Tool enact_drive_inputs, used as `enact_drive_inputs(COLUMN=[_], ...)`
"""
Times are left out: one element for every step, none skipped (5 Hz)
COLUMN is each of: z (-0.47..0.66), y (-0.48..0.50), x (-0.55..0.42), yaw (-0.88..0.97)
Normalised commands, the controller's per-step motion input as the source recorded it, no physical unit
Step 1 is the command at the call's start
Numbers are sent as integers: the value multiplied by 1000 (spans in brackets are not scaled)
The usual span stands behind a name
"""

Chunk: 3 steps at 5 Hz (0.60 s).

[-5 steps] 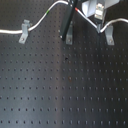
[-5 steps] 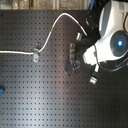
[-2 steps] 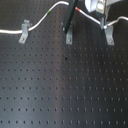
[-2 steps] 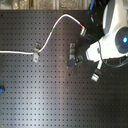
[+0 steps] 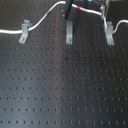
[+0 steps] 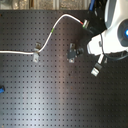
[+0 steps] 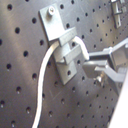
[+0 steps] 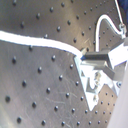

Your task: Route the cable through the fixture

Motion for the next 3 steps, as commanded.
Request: enact_drive_inputs(z=[55,413,420], y=[1,177,198], x=[-139,-70,-96], yaw=[-46,-343,-257])
